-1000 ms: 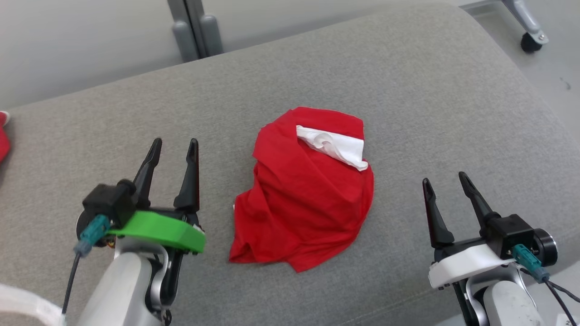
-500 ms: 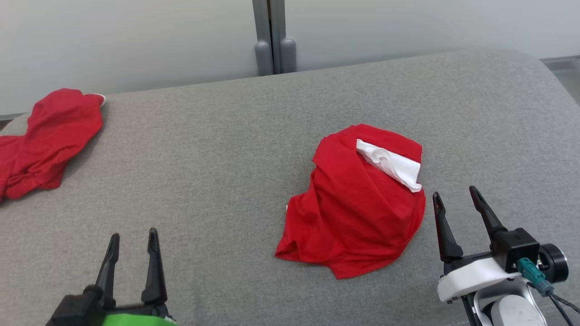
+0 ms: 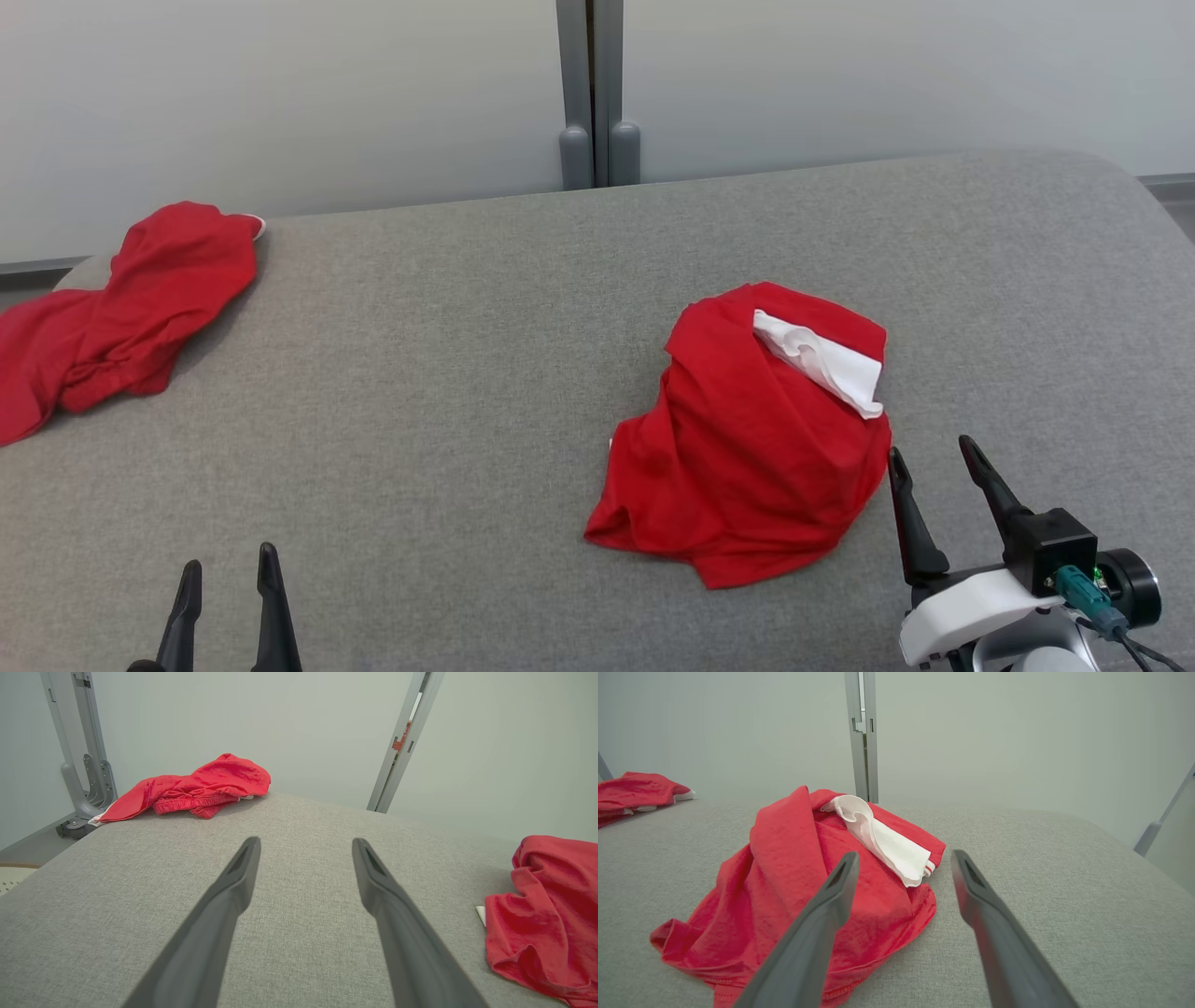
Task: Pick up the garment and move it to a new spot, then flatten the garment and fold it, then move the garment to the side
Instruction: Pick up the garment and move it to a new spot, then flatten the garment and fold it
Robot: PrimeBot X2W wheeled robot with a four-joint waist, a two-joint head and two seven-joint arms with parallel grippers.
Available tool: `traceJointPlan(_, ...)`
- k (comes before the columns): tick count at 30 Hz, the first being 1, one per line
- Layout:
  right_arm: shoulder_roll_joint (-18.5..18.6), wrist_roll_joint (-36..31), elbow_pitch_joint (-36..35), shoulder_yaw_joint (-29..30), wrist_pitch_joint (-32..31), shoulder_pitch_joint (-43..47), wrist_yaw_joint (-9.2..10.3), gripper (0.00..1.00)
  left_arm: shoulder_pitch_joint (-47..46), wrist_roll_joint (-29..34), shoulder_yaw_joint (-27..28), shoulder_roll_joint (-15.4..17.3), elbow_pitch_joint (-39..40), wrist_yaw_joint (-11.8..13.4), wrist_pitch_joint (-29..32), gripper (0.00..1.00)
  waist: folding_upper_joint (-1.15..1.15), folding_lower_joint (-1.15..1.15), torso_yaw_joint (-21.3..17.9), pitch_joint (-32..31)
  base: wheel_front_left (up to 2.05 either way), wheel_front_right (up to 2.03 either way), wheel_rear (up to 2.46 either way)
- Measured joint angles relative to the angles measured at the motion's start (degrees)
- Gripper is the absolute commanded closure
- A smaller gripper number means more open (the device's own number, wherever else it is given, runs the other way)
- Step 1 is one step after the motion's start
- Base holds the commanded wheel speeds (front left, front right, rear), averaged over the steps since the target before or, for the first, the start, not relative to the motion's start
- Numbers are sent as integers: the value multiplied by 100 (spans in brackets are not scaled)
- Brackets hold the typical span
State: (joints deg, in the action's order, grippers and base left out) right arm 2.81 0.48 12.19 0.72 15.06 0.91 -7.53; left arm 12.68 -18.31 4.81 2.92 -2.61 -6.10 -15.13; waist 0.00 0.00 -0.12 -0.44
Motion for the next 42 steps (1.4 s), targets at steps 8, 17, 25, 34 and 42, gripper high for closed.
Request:
traceJointPlan(8,1,14,40,-59,0,-4,0,0,22,21,-46,-1,4,0,0,0,0,0,-73,10,0,0,0)
traceJointPlan(17,0,31,46,-121,0,-27,1,0,-23,48,-197,-2,32,-45,0,0,0,0,-175,47,0,0,0)
traceJointPlan(25,1,9,-47,-196,0,-227,0,0,-517,319,-1326,-3,13,-120,0,0,0,0,-381,174,0,0,0)
traceJointPlan(34,0,46,-276,-303,0,-676,0,0,-2075,-125,-4196,694,-787,-131,-1,0,0,0,-739,723,0,0,0)
traceJointPlan(42,7,215,-391,-256,0,-831,1,0,-3095,-589,-5452,962,-1798,-131,36,0,0,0,-1356,1120,0,0,0)
